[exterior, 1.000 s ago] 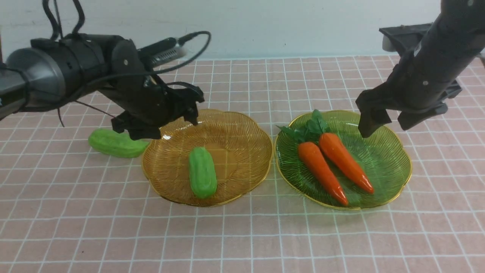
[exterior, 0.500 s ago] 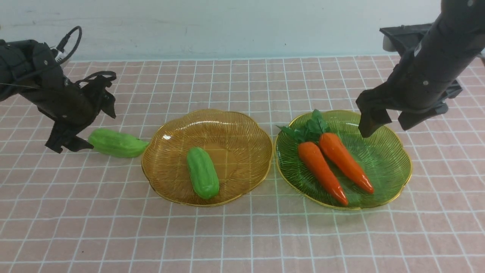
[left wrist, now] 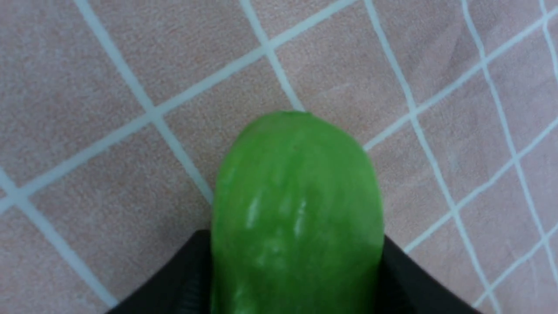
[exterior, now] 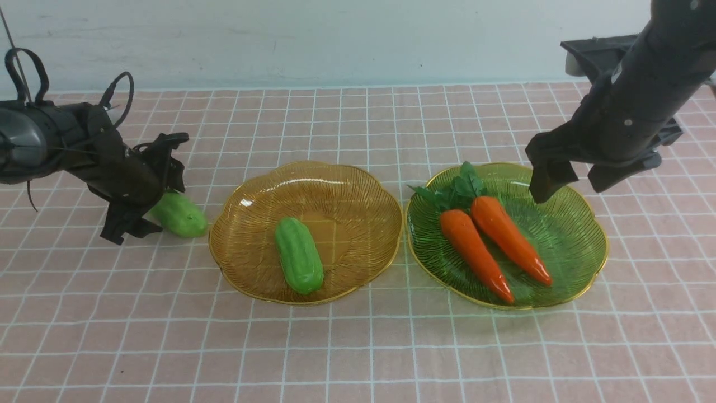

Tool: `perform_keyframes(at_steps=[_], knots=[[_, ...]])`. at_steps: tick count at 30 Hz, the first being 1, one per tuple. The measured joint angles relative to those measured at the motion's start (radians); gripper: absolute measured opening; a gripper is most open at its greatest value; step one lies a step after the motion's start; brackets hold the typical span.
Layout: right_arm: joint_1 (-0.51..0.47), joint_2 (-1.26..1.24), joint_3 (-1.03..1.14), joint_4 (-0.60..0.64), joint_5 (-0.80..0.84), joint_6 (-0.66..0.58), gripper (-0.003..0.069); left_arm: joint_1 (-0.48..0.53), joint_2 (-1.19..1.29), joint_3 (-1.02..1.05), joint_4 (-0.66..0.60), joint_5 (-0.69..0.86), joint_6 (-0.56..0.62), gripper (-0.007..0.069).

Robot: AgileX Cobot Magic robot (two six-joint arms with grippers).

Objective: Put different types of vegetables on the plate.
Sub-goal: 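Put the green cucumber next to the left plate into that plate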

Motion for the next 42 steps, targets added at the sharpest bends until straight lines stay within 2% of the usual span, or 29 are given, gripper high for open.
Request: perform_keyframes(at_steps=[2, 6, 9, 11, 13, 17, 23, 27, 29, 37, 42], knots=[[0.000, 0.000, 0.000, 0.000, 0.000, 0.000, 0.0576, 0.000, -0.005, -0.001, -0.007, 0.006, 0.047, 0.0357], [0.000, 0.000, 0.000, 0.000, 0.000, -0.004, 0.0574, 0.000, -0.045, 0.001, -0.043, 0.033, 0.189, 0.0312], [0.000, 0.000, 0.000, 0.003, 0.000, -0.019, 0.0560, -0.015, -0.142, 0.001, -0.118, 0.048, 0.492, 0.0303], [0.000, 0.000, 0.000, 0.014, 0.000, -0.036, 0.0538, -0.030, -0.173, -0.001, -0.156, 0.067, 0.590, 0.0303], [0.000, 0.000, 0.000, 0.035, 0.000, -0.051, 0.0507, -0.064, -0.222, -0.005, -0.228, 0.119, 0.761, 0.0303], [0.000, -0.006, 0.000, 0.076, 0.000, -0.069, 0.0391, -0.119, -0.245, -0.005, -0.322, 0.193, 0.912, 0.0303], [0.000, -0.051, 0.009, 0.114, 0.000, -0.074, 0.0213, -0.230, -0.220, -0.005, -0.404, 0.229, 0.988, 0.0303], [0.000, -0.158, 0.049, 0.130, 0.000, -0.075, 0.0045, -0.296, -0.190, -0.027, -0.410, 0.215, 1.015, 0.0306], [0.000, -0.217, 0.080, 0.131, 0.000, -0.075, 0.0010, -0.329, -0.166, -0.050, -0.413, 0.195, 1.024, 0.0314], [0.000, -0.495, 0.251, 0.118, 0.002, -0.074, -0.0015, -0.365, -0.092, -0.082, -0.417, 0.172, 1.033, 0.0373], [0.000, -0.706, 0.370, 0.117, 0.008, -0.070, -0.0016, -0.365, -0.066, -0.082, -0.415, 0.172, 1.038, 0.0440]])
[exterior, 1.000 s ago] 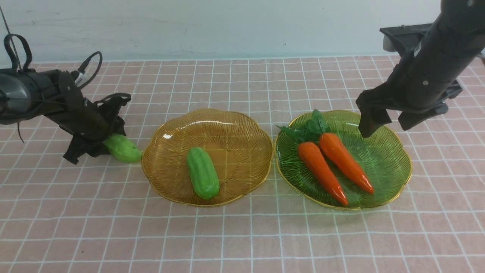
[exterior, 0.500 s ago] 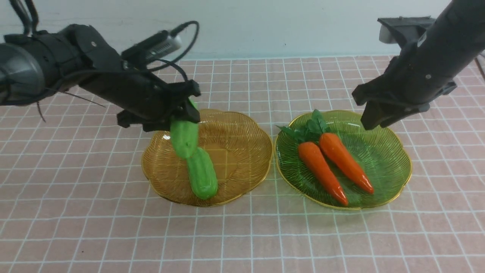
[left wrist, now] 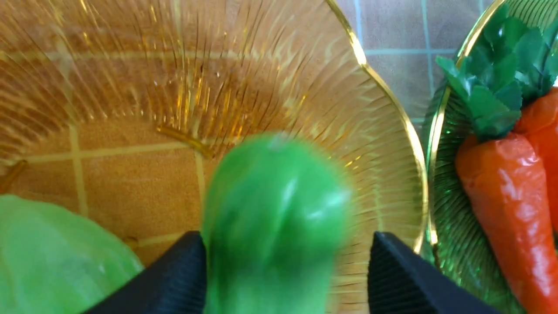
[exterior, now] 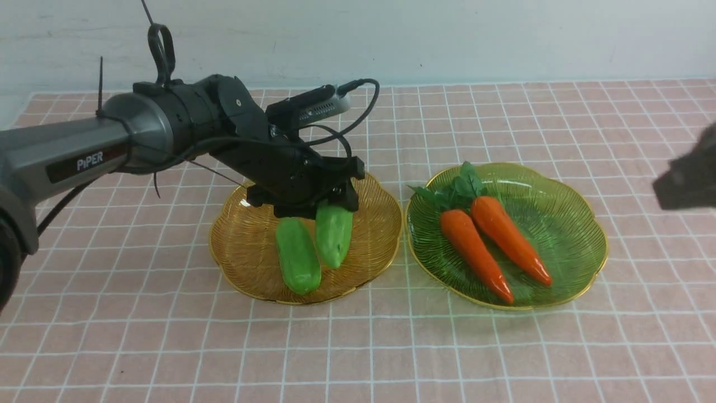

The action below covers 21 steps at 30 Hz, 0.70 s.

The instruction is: Put different types of vegetables on the plate.

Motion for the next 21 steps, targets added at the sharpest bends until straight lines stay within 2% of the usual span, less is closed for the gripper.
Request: perform_keyframes(at_steps=[4, 10, 13, 15, 16, 17, 18, 20, 21], knots=[[0.000, -0.210, 0.115, 0.000, 0.001, 0.000, -0.0016, 0.000, 0.000, -0.019, 0.000, 0.000, 0.001, 0.0470], [0.000, -0.493, 0.306, 0.000, -0.053, -0.012, -0.0016, 0.000, 0.000, -0.061, 0.000, 0.013, 0.035, 0.0461], [0.000, -0.676, 0.453, 0.000, -0.224, -0.027, -0.0016, 0.000, 0.000, -0.113, 0.000, 0.057, 0.083, 0.0404], [0.000, -0.869, 0.644, 0.000, -0.484, -0.046, -0.0016, 0.000, 0.000, -0.155, 0.000, 0.103, 0.103, 0.0309], [0.000, -0.894, 0.676, 0.000, -0.549, -0.046, -0.0016, 0.000, 0.000, -0.164, 0.000, 0.116, 0.106, 0.0268], [0.000, -0.908, 0.695, 0.001, -0.564, -0.046, -0.0016, 0.000, 0.000, -0.164, 0.000, 0.116, 0.106, 0.0268], [0.000, -0.938, 0.745, 0.001, -0.660, -0.049, -0.0016, 0.000, 0.000, -0.173, 0.000, 0.128, 0.107, 0.0197], [0.000, -0.952, 0.783, 0.001, -0.720, -0.049, -0.0016, 0.000, 0.000, -0.176, 0.000, 0.136, 0.110, 0.0153], [0.000, -0.954, 0.820, 0.002, -0.786, -0.050, -0.0016, 0.000, 0.000, -0.176, 0.000, 0.140, 0.118, 0.0100]])
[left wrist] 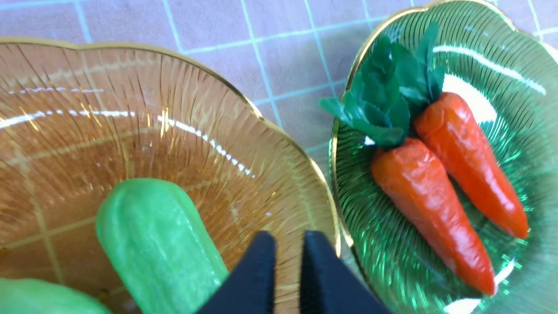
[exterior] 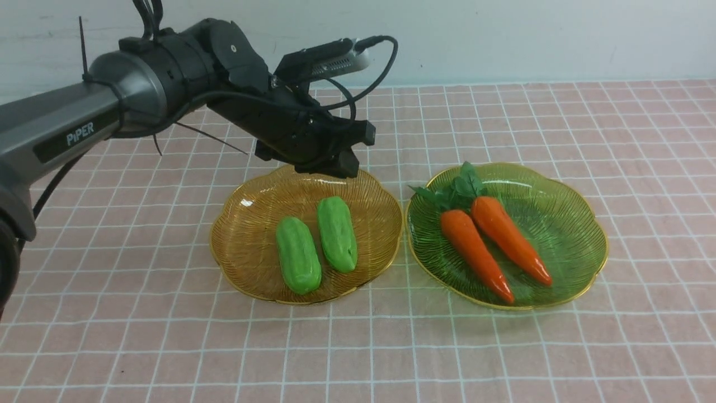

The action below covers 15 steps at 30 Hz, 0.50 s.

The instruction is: Put different types of vegetables on the plate.

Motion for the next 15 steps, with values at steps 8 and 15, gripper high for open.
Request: perform_keyframes(at_steps=[8, 15], knots=[[0.000, 0.000, 0.015, 0.004, -0.039, -0.002, -0.0016, 0.000, -0.005, 0.000, 0.001, 0.029, 0.040, -0.0003], [0.000, 0.000, 0.016, 0.006, -0.036, -0.002, -0.0016, 0.000, -0.056, -0.046, 0.017, 0.051, 0.040, -0.0003]])
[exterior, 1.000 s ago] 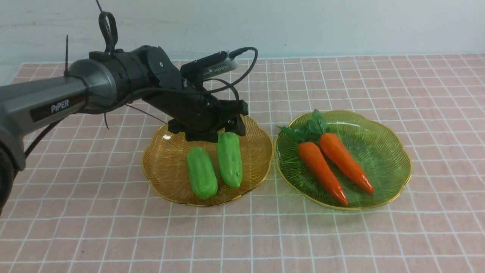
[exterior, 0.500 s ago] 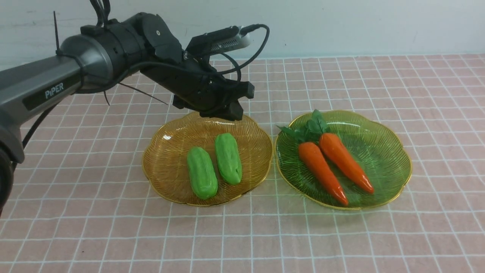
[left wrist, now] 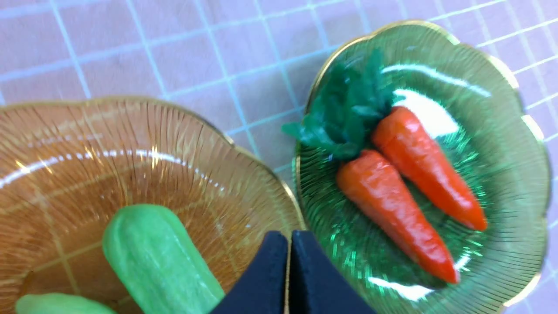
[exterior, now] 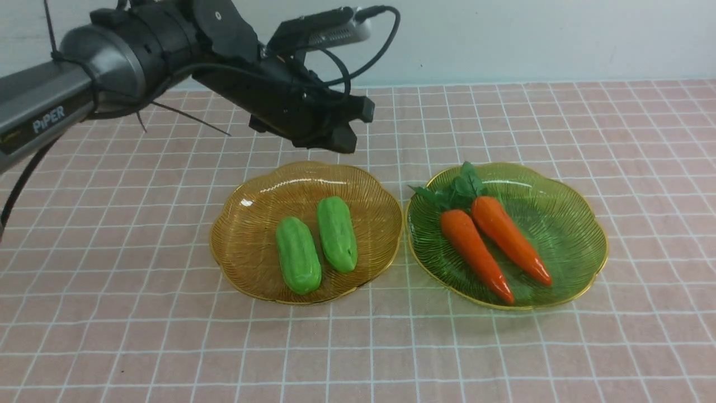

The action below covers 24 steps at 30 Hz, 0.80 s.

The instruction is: Put different types of vegetables on the plate.

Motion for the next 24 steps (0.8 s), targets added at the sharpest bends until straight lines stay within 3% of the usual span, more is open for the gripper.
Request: perform_keyframes(at_steps=[8, 17, 24], knots=[[-0.005, -0.054, 0.119, -0.003, -0.043, -0.001, -0.0016, 0.000, -0.072, -0.025, 0.025, 0.085, 0.006, -0.0003], [-0.183, -0.150, 0.347, -0.116, -0.047, -0.001, -0.0016, 0.000, -0.117, -0.025, 0.142, 0.162, 0.027, -0.0003], [-0.191, -0.150, 0.406, -0.128, -0.033, -0.001, -0.0016, 0.000, -0.196, -0.025, 0.211, 0.280, 0.026, -0.0003]])
